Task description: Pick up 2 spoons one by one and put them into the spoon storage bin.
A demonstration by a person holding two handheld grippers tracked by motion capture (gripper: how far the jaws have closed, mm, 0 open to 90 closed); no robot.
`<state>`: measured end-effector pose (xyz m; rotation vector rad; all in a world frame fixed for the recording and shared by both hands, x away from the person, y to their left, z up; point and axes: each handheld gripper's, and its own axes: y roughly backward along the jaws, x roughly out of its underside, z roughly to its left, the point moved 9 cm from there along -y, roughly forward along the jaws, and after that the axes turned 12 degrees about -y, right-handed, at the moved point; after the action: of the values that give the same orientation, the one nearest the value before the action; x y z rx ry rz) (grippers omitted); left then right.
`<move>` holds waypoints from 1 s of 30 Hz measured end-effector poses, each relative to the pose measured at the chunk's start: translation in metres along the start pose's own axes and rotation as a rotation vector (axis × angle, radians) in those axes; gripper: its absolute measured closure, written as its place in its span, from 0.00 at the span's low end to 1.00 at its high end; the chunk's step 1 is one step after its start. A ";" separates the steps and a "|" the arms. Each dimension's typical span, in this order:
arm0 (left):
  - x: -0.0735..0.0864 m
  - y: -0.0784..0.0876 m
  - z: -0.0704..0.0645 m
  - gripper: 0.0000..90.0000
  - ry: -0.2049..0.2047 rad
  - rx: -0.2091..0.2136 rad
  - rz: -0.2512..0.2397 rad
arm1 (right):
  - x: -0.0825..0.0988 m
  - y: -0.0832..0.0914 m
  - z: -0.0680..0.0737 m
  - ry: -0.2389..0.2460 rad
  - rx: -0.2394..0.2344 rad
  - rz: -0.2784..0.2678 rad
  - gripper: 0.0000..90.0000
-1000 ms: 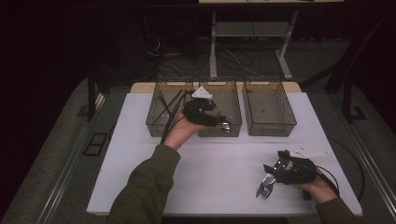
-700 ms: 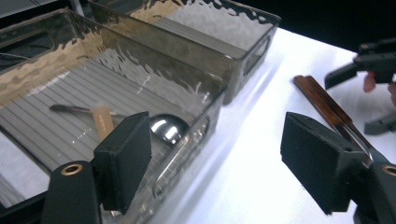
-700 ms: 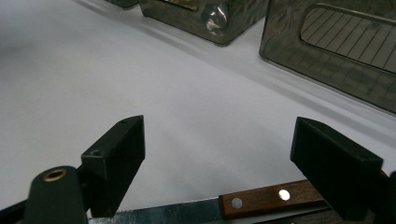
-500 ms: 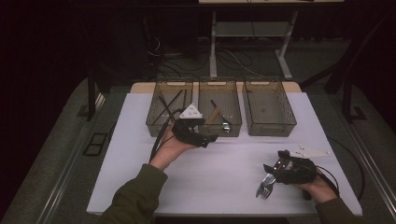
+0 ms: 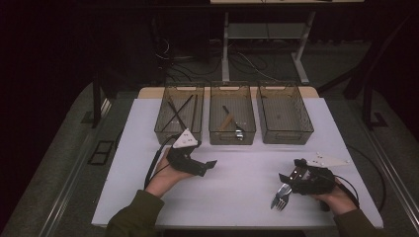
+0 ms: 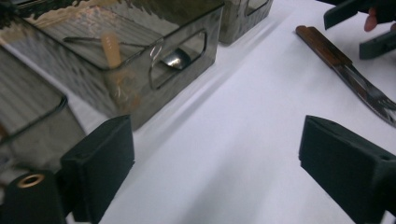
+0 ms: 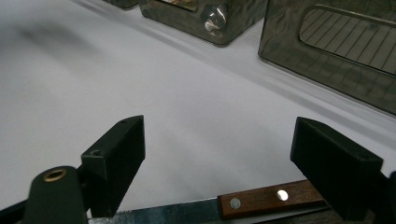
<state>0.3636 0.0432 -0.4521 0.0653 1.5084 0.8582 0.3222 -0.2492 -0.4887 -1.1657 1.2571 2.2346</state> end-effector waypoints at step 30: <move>0.062 0.036 -0.023 0.00 0.051 0.031 0.015 | -0.023 -0.003 -0.026 0.057 0.020 0.136 0.22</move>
<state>0.3173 0.0911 -0.4872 0.0785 1.5710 0.8545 0.3511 -0.2670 -0.4794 -1.1764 1.4174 2.2929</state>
